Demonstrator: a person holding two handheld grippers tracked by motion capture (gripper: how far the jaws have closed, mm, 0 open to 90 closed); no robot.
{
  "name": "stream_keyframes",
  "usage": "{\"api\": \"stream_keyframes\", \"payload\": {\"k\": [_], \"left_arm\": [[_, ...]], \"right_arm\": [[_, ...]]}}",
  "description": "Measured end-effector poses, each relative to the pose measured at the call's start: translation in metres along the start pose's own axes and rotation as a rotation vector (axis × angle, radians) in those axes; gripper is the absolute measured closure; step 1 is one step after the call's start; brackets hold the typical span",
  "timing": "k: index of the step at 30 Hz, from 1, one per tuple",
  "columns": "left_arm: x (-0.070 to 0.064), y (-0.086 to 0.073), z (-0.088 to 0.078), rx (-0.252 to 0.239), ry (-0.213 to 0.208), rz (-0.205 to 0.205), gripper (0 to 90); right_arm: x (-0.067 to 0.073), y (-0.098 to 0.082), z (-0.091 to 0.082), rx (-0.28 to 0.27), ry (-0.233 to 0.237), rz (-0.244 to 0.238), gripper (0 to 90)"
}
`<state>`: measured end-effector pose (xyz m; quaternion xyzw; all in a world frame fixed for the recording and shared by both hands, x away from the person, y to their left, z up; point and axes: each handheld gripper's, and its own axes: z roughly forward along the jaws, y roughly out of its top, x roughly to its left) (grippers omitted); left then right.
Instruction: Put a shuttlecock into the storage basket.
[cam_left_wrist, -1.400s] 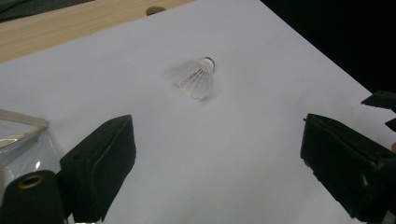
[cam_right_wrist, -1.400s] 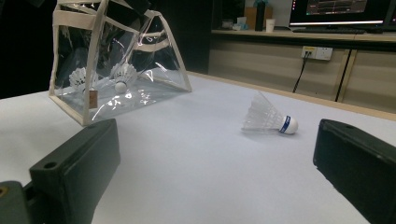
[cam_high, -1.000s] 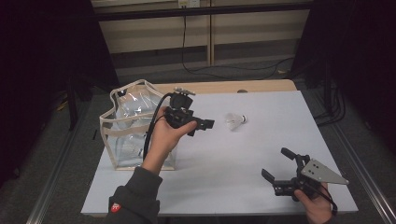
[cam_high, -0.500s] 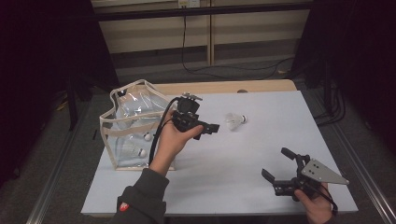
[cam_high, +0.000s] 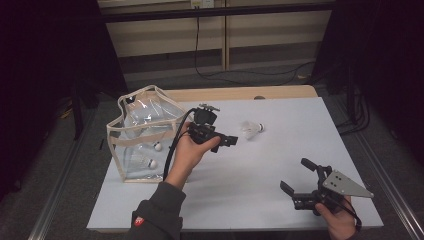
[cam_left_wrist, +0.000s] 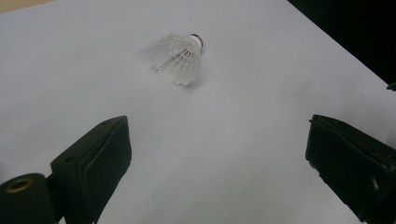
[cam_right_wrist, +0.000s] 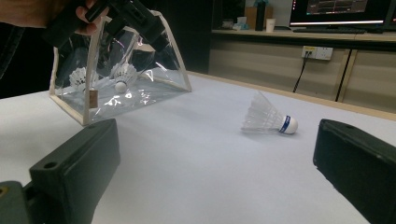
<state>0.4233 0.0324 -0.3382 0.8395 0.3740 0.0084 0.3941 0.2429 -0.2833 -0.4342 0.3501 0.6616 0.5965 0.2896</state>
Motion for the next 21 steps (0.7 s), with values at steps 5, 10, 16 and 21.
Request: {"api": "stream_keyframes", "payload": {"k": [5, 10, 16, 21], "left_arm": [[0.001, -0.001, 0.004, 0.000, -0.001, -0.002, 6.0], [0.003, -0.002, 0.009, -0.002, 0.002, -0.006, 5.8], [0.005, -0.005, 0.016, -0.008, -0.017, -0.008, 6.4], [0.003, -0.007, 0.022, -0.022, -0.010, 0.027, 5.7]], "right_arm": [[0.000, 0.000, 0.000, 0.000, 0.000, -0.002, 0.3], [0.000, 0.000, 0.000, 0.001, 0.000, -0.002, 0.3], [0.000, 0.000, 0.000, 0.001, 0.001, -0.003, 0.3], [0.000, 0.000, 0.000, 0.001, 0.002, -0.002, 0.3]]}}
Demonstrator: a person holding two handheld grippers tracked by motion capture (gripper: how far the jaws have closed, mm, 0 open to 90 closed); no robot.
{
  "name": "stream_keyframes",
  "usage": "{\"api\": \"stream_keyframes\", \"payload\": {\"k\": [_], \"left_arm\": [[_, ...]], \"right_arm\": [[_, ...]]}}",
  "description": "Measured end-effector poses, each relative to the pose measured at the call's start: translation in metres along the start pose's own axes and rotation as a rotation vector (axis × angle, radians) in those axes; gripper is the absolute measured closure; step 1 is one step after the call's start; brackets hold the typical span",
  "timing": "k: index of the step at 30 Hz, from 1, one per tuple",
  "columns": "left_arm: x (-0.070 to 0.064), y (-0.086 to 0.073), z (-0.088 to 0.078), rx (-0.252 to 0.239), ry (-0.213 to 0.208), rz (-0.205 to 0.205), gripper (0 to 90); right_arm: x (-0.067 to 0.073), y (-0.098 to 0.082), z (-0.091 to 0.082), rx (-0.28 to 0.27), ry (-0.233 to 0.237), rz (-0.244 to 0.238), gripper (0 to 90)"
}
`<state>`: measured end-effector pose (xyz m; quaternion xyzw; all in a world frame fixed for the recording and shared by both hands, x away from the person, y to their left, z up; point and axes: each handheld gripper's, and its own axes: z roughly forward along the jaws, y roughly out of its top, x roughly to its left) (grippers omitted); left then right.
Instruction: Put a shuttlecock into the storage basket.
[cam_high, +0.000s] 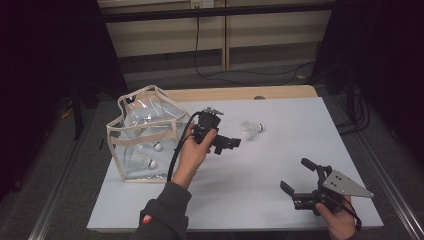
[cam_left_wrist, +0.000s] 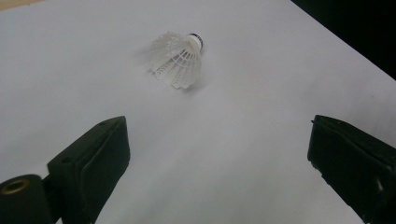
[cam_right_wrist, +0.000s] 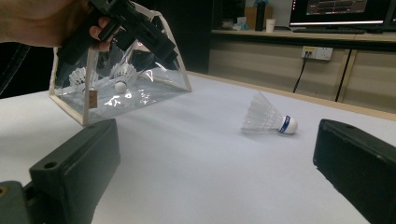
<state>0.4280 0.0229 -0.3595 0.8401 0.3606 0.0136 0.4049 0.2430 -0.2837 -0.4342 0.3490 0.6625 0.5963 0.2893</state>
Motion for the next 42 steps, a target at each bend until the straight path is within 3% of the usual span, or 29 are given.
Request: {"api": "stream_keyframes", "payload": {"k": [9, 12, 16, 19, 23, 28, 42], "left_arm": [[0.004, -0.007, 0.009, -0.069, 0.018, 0.034, 5.3], [0.004, -0.008, 0.014, -0.068, 0.026, 0.051, 5.3], [0.004, -0.008, 0.019, -0.087, 0.043, 0.050, 5.1], [0.005, -0.008, 0.023, -0.083, 0.030, 0.040, 5.2], [0.007, -0.009, 0.027, -0.070, 0.042, 0.045, 5.1], [0.010, -0.009, 0.032, -0.069, 0.022, 0.014, 4.9], [0.013, -0.010, 0.041, -0.082, 0.035, -0.004, 4.9]], "right_arm": [[0.000, 0.000, 0.000, -0.002, -0.001, 0.000, 0.3], [0.000, 0.000, 0.000, -0.003, -0.001, -0.002, 0.3], [0.000, 0.000, 0.001, -0.002, -0.001, 0.000, 0.3], [0.000, 0.000, 0.001, -0.002, -0.002, -0.003, 0.3], [0.000, -0.001, 0.001, -0.002, -0.001, -0.002, 0.3], [-0.001, -0.001, 0.001, -0.001, -0.001, -0.003, 0.3], [-0.001, -0.001, -0.001, 0.005, -0.008, -0.003, 0.3]]}}
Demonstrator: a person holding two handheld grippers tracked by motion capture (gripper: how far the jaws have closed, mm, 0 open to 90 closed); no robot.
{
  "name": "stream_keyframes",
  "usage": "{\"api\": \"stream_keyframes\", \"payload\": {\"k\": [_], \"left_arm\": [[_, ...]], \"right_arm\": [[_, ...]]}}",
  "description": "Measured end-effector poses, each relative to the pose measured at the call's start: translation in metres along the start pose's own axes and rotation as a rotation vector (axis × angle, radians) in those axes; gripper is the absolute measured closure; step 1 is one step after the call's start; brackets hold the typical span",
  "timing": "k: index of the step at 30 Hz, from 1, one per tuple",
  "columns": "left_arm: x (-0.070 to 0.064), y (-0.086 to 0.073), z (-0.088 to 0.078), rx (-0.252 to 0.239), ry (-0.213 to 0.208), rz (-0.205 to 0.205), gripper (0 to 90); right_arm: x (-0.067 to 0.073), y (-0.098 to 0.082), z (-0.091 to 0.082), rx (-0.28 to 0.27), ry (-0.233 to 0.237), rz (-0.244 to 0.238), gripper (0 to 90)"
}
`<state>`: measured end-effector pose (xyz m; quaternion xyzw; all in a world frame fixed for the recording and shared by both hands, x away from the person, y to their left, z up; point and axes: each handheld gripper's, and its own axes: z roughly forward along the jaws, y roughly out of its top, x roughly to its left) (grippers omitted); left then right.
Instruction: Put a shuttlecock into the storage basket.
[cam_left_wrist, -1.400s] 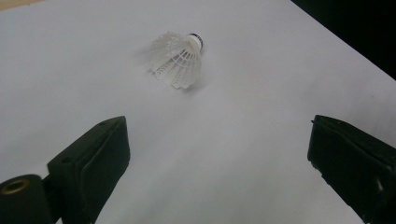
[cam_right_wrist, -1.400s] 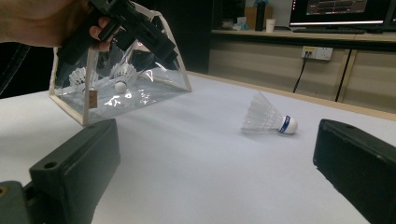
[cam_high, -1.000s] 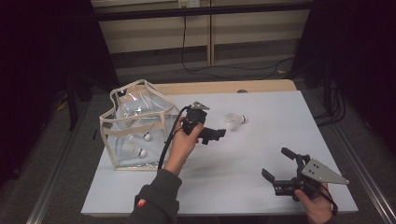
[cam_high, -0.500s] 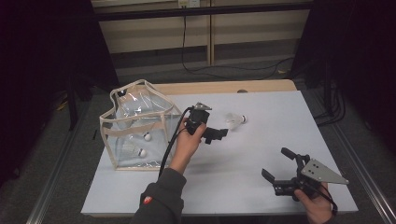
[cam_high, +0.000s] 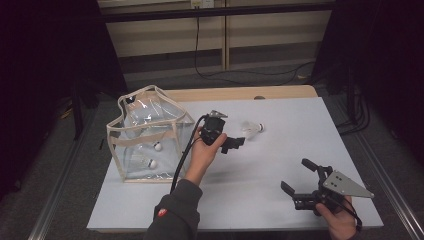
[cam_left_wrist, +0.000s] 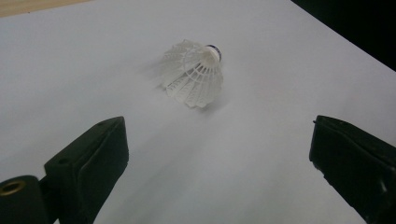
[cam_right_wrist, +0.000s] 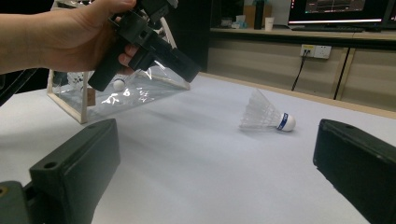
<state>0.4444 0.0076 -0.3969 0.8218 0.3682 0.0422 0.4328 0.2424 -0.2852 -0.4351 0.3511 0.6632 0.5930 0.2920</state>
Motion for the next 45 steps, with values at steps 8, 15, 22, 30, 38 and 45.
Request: {"api": "stream_keyframes", "payload": {"k": [8, 15, 22, 30, 38, 45], "left_arm": [[-0.002, 0.001, 0.003, -0.029, -0.006, 0.010, 5.0], [-0.004, 0.001, 0.011, -0.027, -0.007, 0.022, 5.2], [-0.007, 0.002, 0.020, -0.033, 0.003, 0.031, 5.4], [-0.006, -0.003, 0.034, -0.016, 0.033, 0.022, 8.2], [-0.004, -0.004, 0.042, -0.032, 0.044, 0.007, 9.3], [-0.003, -0.004, 0.050, -0.029, 0.046, -0.001, 10.7]], "right_arm": [[0.001, -0.001, 0.001, 0.009, 0.006, -0.002, 0.3], [0.000, 0.000, 0.001, 0.003, 0.003, -0.003, 0.3], [0.000, 0.000, 0.001, 0.001, 0.007, -0.004, 0.3], [0.000, 0.000, 0.001, 0.004, 0.005, 0.002, 0.3], [0.000, 0.000, 0.002, 0.004, 0.008, 0.002, 0.4], [0.000, 0.000, 0.002, 0.003, 0.007, -0.003, 0.3]]}}
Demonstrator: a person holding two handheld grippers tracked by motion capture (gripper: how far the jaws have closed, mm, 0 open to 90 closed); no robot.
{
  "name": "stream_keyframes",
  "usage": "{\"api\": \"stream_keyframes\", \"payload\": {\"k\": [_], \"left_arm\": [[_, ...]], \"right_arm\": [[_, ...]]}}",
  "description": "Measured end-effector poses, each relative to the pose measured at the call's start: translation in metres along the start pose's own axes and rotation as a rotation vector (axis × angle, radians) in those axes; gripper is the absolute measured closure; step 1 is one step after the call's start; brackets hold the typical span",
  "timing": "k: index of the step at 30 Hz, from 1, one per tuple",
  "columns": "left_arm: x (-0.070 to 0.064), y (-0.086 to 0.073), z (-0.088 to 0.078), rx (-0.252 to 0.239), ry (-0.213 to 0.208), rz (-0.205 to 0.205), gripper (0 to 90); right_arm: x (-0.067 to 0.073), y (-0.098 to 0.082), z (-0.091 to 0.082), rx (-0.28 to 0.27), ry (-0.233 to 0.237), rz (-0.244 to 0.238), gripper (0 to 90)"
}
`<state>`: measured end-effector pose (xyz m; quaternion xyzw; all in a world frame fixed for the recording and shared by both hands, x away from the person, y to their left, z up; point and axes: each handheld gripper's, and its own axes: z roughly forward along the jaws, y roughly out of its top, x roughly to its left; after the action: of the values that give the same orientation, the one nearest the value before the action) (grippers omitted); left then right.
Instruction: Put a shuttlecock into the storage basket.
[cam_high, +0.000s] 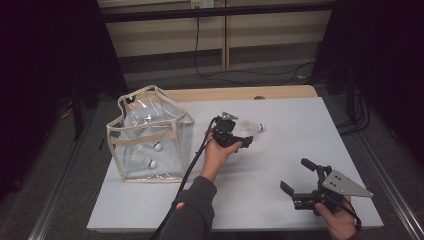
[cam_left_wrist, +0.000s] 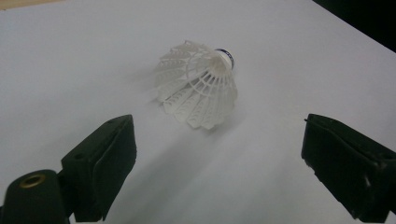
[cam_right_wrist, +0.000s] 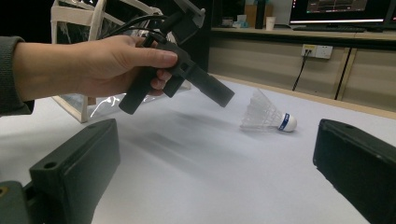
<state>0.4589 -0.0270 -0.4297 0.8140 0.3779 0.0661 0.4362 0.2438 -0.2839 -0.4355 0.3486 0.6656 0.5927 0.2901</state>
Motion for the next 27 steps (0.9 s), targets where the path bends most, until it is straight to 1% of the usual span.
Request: {"api": "stream_keyframes", "payload": {"k": [1, 2, 6, 8, 9, 11, 12, 14, 15, 16, 18, 19, 21, 24, 27], "left_arm": [[0.000, 0.000, 0.001, -0.005, 0.000, -0.001, 11.7], [0.000, 0.000, 0.002, 0.003, 0.001, 0.005, 12.5], [-0.002, 0.002, 0.006, 0.011, 0.018, 0.020, 13.7], [-0.003, 0.002, 0.008, 0.007, 0.013, 0.009, 14.0], [-0.002, 0.003, 0.009, 0.005, 0.016, 0.008, 14.3], [-0.003, 0.003, 0.010, 0.003, 0.027, 0.028, 19.4], [-0.004, 0.003, 0.011, 0.003, 0.034, 0.029, 20.4], [-0.004, 0.003, 0.012, 0.003, 0.036, 0.032, 19.8], [-0.004, 0.003, 0.013, 0.000, 0.038, 0.027, 20.3], [-0.004, 0.003, 0.014, 0.005, 0.039, 0.032, 21.0], [-0.003, 0.003, 0.015, 0.012, 0.034, 0.035, 21.1], [-0.004, 0.003, 0.016, 0.007, 0.035, 0.028, 22.4], [-0.004, 0.003, 0.018, 0.010, 0.038, 0.041, 24.4], [-0.006, 0.003, 0.021, 0.012, 0.035, 0.036, 24.9], [-0.007, 0.003, 0.023, 0.003, 0.025, 0.032, 27.5]], "right_arm": [[0.000, 0.000, 0.000, -0.001, 0.000, -0.001, 0.3], [0.000, 0.000, 0.000, 0.002, -0.001, 0.002, 0.3], [0.000, 0.000, 0.000, 0.000, 0.001, 0.000, 0.4], [0.000, 0.000, 0.000, 0.000, 0.000, 0.007, 0.3], [-0.001, -0.001, 0.000, 0.002, -0.002, 0.003, 0.4], [0.000, -0.001, 0.000, 0.004, 0.000, 0.000, 0.4], [0.000, -0.001, 0.000, 0.007, -0.001, -0.001, 0.4], [0.000, 0.000, 0.000, 0.006, 0.002, 0.003, 0.4], [0.000, 0.000, 0.000, 0.006, 0.002, 0.002, 0.4], [0.000, 0.000, 0.000, 0.005, 0.001, 0.001, 0.4], [0.000, 0.000, 0.000, 0.002, -0.001, 0.003, 0.4], [0.000, 0.000, 0.000, 0.002, -0.001, 0.004, 0.4], [0.000, 0.000, 0.000, 0.001, -0.001, 0.007, 0.4], [0.000, 0.000, 0.000, 0.001, -0.001, 0.002, 0.4], [0.000, 0.000, 0.000, -0.002, -0.001, -0.002, 0.4]]}}
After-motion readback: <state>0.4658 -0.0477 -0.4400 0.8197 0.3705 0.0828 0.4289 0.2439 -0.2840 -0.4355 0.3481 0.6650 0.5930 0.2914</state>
